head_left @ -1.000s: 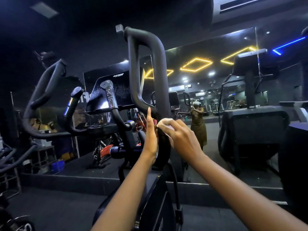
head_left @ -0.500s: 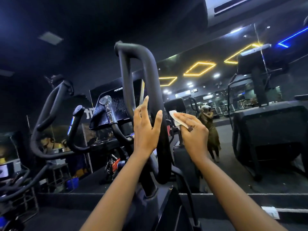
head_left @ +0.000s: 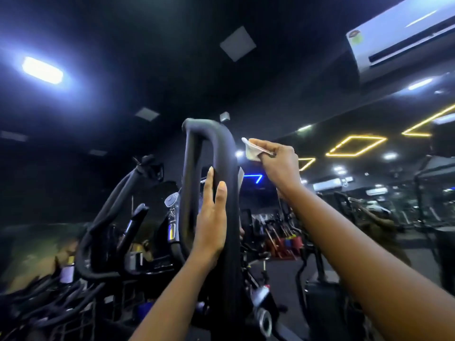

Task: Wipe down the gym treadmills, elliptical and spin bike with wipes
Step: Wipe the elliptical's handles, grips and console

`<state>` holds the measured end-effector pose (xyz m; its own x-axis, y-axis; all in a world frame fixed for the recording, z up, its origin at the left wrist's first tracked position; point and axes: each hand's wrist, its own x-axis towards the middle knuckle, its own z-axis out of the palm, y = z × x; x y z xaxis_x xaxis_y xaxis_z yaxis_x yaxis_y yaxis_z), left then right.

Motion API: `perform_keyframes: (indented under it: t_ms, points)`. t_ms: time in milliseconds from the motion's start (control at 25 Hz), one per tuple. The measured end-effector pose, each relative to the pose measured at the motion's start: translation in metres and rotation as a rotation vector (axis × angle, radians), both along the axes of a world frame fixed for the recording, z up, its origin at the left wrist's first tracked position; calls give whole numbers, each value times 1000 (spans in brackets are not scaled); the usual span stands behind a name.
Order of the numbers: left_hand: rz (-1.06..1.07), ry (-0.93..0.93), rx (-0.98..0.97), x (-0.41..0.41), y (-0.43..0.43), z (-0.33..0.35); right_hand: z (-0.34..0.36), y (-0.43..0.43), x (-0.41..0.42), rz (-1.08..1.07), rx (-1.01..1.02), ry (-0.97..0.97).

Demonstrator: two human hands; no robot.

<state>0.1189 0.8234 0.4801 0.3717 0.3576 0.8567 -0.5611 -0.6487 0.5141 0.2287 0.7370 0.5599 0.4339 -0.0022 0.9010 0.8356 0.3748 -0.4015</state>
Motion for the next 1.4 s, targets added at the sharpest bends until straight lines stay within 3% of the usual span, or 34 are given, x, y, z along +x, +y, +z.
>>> perform_keyframes:
  t_ms: [160, 280, 440, 680, 920, 1120, 1400]
  points:
    - [13, 17, -3, 1, 1, 1, 55, 17, 10, 63, -84, -72]
    - [6, 30, -14, 3, 3, 1, 56, 31, 7, 204, -87, -156]
    - [12, 1, 13, 5, 6, 0, 11, 41, 9, 148, 94, -176]
    - [65, -91, 39, 15, 25, -1, -76, 43, -3, -27, 282, -393]
    - [81, -38, 24, 6, 16, -13, -150, 38, -24, -172, 255, -490]
    - [281, 8, 253, -13, 7, -53, -212, 32, -32, -196, 186, -524]
    - [413, -62, 243, -17, 9, -116, -228, 4, -38, -53, 97, -482]
